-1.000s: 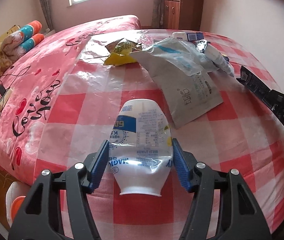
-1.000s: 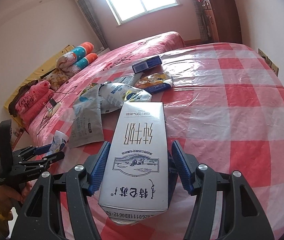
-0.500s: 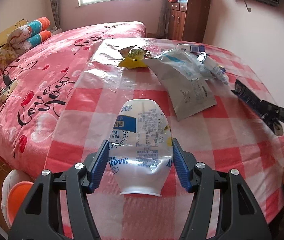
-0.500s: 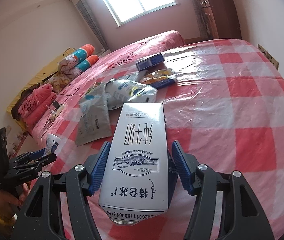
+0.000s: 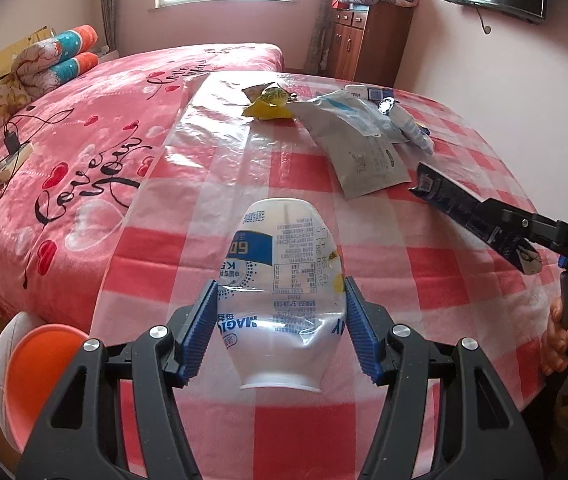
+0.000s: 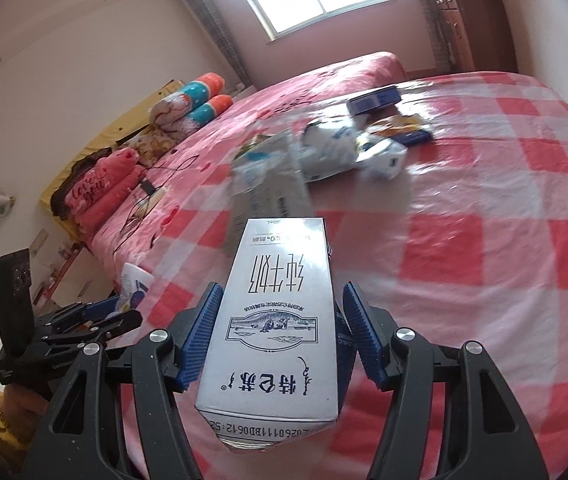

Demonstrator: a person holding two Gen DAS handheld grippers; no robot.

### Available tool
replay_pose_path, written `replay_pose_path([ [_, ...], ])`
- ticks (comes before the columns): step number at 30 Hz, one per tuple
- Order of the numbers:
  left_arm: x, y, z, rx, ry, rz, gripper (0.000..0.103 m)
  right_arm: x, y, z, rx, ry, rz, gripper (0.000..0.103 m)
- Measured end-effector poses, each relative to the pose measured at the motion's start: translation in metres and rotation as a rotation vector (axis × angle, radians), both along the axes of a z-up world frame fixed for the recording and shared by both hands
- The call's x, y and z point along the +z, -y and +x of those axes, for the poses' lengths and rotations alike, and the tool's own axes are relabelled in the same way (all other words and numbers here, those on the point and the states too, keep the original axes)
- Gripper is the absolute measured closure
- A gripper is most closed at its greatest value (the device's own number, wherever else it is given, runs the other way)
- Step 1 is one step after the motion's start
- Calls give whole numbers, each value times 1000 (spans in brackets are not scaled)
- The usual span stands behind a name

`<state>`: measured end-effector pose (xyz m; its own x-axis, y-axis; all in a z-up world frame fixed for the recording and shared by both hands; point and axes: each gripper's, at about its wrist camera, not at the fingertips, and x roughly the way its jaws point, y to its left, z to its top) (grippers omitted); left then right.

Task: Collect trash
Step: 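Lift the bottle and the carton off the sheet with both tools, then carry the bottle and carton over the orange bucket and open both tools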

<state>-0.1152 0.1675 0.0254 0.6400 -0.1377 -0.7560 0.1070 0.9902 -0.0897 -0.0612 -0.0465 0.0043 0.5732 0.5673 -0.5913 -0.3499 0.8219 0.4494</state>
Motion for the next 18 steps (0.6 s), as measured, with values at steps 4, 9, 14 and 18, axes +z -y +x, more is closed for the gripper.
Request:
replay_pose_path([
  [4, 1, -9, -8, 2, 5, -17, 41, 1, -14, -6, 23, -6, -4, 40],
  [9, 0, -19, -18, 9, 12, -30, 41, 2, -28, -11, 47, -20, -5, 40],
  [14, 1, -35, -28, 28, 21, -53, 41, 3, -46, -14, 79, -29, -3, 40],
  [18, 5, -49, -37, 41, 35, -68, 41, 7, -64, -19, 119, -32, 3, 40],
])
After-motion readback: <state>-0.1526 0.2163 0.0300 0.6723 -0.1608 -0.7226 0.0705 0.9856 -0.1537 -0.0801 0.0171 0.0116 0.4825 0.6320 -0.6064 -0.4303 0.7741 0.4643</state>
